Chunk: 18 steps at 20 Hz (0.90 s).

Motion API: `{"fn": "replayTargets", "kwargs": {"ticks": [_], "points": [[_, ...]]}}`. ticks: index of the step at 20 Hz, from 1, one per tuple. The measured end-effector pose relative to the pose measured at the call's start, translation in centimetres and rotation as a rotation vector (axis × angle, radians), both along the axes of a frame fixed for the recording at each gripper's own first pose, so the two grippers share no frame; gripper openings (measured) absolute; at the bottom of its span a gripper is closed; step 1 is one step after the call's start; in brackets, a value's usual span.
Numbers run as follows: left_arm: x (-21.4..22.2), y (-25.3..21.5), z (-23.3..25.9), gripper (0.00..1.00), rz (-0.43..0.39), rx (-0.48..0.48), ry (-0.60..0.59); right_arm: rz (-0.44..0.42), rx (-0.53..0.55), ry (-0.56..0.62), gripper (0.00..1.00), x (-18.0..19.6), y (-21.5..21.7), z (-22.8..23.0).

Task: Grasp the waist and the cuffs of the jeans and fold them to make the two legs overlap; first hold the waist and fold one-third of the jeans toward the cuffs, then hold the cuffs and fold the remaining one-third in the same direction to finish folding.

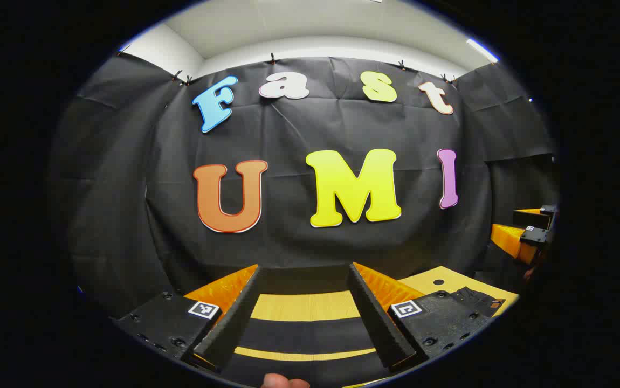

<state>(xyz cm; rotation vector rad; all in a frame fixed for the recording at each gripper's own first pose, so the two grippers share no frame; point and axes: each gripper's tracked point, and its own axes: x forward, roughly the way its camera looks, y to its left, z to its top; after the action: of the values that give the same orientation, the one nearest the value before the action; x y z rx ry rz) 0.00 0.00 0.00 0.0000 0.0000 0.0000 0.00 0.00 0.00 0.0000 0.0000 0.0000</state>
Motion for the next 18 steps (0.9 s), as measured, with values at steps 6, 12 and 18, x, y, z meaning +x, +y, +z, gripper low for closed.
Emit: {"fn": "replayTargets", "kwargs": {"ticks": [6, 12, 18], "points": [[-0.2, -0.2, 0.0, 1.0, 0.008, -0.001, 0.012, -0.019, -0.003, 0.011, 0.96, 0.0, -0.7, 0.1], [-0.3, -0.4, -0.1, 0.99, 0.016, 0.0, 0.01, -0.016, -0.007, 0.004, 0.96, 0.1, -1.3, 0.2], [-0.2, -0.4, -0.1, 0.99, 0.026, 0.006, 0.012, -0.021, -0.003, 0.009, 0.96, 0.4, -2.2, 0.2]]}}
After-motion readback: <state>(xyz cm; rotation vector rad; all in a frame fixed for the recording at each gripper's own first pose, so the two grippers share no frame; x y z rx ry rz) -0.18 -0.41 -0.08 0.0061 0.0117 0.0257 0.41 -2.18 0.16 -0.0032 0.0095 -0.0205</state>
